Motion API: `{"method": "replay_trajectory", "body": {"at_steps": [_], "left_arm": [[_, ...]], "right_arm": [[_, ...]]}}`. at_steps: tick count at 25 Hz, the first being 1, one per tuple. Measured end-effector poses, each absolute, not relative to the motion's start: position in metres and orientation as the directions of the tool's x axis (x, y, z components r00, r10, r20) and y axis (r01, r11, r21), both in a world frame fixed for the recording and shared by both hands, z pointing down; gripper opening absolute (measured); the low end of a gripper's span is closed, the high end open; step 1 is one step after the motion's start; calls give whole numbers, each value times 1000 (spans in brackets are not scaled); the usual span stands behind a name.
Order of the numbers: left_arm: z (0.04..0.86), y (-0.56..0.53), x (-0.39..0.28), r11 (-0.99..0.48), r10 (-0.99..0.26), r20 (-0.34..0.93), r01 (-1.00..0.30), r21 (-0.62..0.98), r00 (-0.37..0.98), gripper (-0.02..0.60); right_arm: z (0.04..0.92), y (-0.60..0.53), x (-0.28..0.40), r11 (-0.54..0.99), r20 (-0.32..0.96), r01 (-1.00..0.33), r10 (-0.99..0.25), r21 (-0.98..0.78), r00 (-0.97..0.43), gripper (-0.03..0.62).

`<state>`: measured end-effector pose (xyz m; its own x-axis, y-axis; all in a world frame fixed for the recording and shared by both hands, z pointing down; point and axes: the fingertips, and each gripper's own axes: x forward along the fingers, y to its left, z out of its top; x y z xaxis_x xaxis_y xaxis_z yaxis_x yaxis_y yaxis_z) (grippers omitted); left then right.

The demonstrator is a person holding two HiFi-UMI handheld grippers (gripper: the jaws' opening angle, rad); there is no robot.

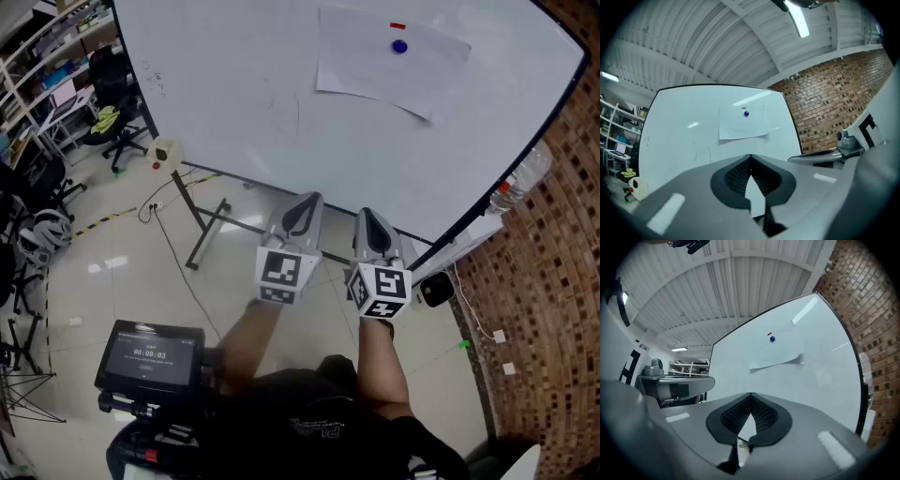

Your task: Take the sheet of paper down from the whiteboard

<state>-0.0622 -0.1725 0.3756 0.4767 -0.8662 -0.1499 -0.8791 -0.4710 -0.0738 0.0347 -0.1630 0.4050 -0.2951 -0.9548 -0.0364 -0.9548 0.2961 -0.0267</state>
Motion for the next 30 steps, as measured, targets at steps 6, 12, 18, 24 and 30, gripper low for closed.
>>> {"method": "replay_trajectory", "body": {"at_steps": [6, 12, 18, 24, 30], "left_arm": [[368, -204, -42, -454, -868, -182, -887, -87, 463, 2], [342, -244, -10, -457, -852, -224, -881, -120, 473, 2], [281, -287, 4, -405, -837, -320, -895, -187, 445, 2], [222, -318, 7, -342, -814, -395, -902, -266, 425, 2], [195, -355, -15, -356, -805, -388, -888, -291, 450, 22]], "right_arm": [[391, -198, 73, 262, -77, -965, -963, -26, -260, 14], [376, -235, 118, 240, -120, -969, -966, -65, -231, 14], [335, -263, 147, 260, -197, -964, -950, -63, -243, 14], [290, -289, 172, 327, -253, -941, -921, -92, -295, 20], [266, -324, 152, 414, -258, -903, -890, -113, -376, 115]]}}
